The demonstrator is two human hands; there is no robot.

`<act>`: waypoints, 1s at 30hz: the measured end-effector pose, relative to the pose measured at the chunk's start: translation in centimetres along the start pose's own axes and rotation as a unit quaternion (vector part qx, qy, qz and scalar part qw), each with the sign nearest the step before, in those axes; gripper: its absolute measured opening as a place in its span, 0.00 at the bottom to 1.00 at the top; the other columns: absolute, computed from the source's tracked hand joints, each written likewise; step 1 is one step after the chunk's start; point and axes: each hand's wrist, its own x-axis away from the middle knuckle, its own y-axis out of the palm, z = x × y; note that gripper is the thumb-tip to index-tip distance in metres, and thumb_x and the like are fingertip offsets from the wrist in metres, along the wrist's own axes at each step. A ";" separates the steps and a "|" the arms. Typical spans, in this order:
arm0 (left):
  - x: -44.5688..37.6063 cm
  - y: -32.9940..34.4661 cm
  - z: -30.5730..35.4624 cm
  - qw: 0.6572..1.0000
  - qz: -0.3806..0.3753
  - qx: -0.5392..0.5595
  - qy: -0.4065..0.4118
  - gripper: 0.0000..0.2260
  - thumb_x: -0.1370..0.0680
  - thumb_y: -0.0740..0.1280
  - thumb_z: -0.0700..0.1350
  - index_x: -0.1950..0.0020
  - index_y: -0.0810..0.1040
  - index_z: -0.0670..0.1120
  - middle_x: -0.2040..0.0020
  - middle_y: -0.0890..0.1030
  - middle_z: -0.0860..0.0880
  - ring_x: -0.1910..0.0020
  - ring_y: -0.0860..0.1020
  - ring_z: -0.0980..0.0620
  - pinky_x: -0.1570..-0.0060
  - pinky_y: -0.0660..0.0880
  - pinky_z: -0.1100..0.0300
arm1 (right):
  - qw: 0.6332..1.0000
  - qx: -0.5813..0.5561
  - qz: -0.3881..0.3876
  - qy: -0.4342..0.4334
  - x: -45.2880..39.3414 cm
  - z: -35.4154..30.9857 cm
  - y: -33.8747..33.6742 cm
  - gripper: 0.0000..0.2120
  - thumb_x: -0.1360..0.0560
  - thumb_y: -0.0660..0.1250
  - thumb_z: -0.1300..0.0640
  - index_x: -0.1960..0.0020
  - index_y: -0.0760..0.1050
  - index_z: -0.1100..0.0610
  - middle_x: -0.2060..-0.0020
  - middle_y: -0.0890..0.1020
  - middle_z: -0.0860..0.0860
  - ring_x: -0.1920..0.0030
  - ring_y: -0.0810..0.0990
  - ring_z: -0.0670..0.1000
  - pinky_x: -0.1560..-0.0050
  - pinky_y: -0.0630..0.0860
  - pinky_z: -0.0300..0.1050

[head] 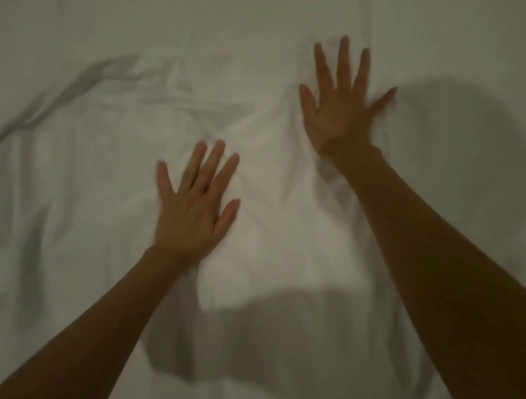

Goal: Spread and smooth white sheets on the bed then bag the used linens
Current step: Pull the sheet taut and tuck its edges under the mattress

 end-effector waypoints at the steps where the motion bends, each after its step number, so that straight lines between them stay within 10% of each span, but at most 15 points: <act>1: 0.0 1.1 -0.7 1.000 -0.006 -0.009 -0.009 0.27 0.20 0.50 0.57 0.21 0.54 0.51 0.20 0.54 0.48 0.21 0.50 0.48 0.32 0.48 0.28 | 1.000 -0.012 0.023 -0.017 1.6 0.7 -0.2 0.28 0.19 0.45 0.40 0.21 0.46 0.45 0.21 0.47 0.50 0.22 0.43 0.57 0.33 0.40 0.77; 13: -2.3 -0.1 -2.0 0.998 -0.016 -0.021 -0.054 0.28 0.19 0.44 0.58 0.20 0.45 0.53 0.20 0.45 0.48 0.21 0.44 0.47 0.31 0.41 0.30 | 0.994 0.007 -0.037 -0.099 16.6 -1.7 3.5 0.30 0.20 0.44 0.37 0.21 0.48 0.47 0.21 0.49 0.50 0.22 0.45 0.59 0.33 0.44 0.76; 30: 28.7 -0.2 -4.5 0.988 -0.144 -0.012 -0.046 0.31 0.21 0.48 0.64 0.20 0.49 0.54 0.20 0.44 0.49 0.21 0.42 0.45 0.29 0.47 0.33 | 0.957 -0.007 -0.101 -0.271 37.9 -4.6 5.3 0.33 0.22 0.49 0.36 0.21 0.53 0.49 0.22 0.53 0.52 0.23 0.49 0.61 0.32 0.45 0.74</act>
